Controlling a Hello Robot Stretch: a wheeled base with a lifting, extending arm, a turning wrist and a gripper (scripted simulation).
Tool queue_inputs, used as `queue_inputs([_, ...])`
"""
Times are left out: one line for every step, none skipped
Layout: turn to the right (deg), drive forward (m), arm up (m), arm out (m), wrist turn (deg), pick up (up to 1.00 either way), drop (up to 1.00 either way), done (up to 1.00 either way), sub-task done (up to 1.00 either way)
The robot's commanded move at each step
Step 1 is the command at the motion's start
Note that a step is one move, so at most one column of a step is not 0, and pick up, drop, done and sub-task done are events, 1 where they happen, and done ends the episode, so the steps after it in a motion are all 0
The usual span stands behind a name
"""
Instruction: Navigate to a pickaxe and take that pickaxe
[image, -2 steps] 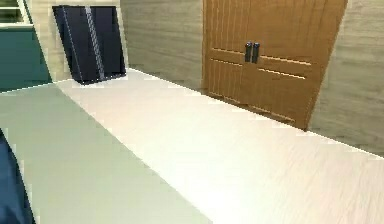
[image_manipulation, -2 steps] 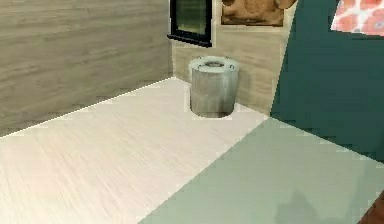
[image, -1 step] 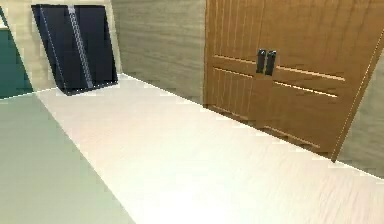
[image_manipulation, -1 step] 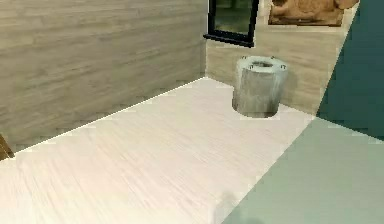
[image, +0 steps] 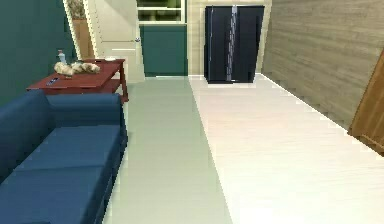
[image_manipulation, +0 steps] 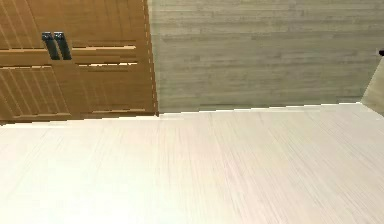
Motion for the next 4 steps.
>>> queue_inputs([0.0, 0.35, 0.0, 0.0, 0.0, 0.0, 0.0, 0.0, 0.0])
queue_inputs([-12.0, 0.0, 0.0, 0.0, 0.0, 0.0, 0.0, 0.0, 0.0])
queue_inputs([0.0, 1.0, 0.0, 0.0, 0.0, 0.0, 0.0, 0.0, 0.0])
queue_inputs([0.0, 1.0, 0.0, 0.0, 0.0, 0.0, 0.0, 0.0, 0.0])
